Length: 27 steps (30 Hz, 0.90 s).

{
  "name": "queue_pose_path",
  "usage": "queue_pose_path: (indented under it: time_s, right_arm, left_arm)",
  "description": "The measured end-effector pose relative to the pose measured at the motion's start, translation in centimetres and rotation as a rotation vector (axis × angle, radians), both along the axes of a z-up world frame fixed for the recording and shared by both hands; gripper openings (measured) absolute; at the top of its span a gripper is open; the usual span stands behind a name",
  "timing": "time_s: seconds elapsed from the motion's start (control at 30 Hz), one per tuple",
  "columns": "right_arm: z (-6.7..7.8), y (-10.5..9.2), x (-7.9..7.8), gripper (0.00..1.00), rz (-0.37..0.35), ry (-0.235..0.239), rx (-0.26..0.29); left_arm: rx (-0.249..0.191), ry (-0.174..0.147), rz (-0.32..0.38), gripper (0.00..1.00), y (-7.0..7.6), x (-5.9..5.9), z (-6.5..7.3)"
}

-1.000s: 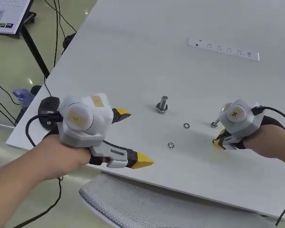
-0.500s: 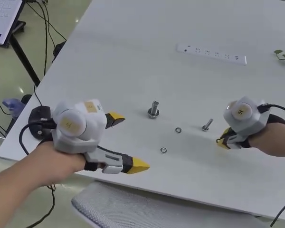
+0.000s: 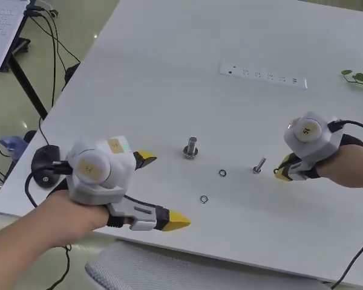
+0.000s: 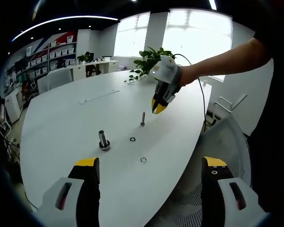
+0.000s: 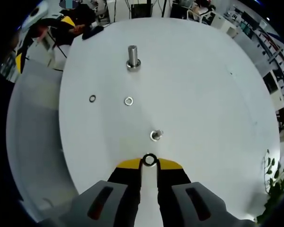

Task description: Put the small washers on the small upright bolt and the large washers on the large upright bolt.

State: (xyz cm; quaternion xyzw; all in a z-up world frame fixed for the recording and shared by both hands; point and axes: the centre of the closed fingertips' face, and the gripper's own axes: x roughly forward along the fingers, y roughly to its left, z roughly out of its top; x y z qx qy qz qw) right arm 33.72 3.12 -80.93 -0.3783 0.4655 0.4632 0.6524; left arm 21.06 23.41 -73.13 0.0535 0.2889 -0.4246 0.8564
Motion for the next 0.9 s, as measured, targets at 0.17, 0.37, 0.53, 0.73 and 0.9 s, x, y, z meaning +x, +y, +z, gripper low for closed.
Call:
queue_pose_path:
  time_s: [0.17,0.37,0.53,0.73,0.9]
  right_arm:
    - [1.0,0.7,0.8,0.12,0.016,-0.01,0.014]
    - [1.6,1.2,1.8,0.12,0.035,-0.017,0.021]
    - [1.8,1.5,2.1,0.12,0.049,-0.021,0.028]
    - [1.8,2.4,2.4,0.12,0.069,-0.016,0.032]
    - [1.2,2.6,2.4,0.12,0.083,-0.012,0.023]
  left_arm:
    - [0.004,-0.01,0.014,0.92,0.1,0.2,-0.1]
    - [0.012,-0.018,0.037,0.94,0.6,0.5,-0.7]
    - [0.009,-0.019,0.05,0.96,0.6,0.5,-0.6]
    - [0.03,-0.026,0.046,0.98,0.4,0.2,-0.7]
    - [0.025,-0.027,0.045,0.99,0.2,0.0,-0.6]
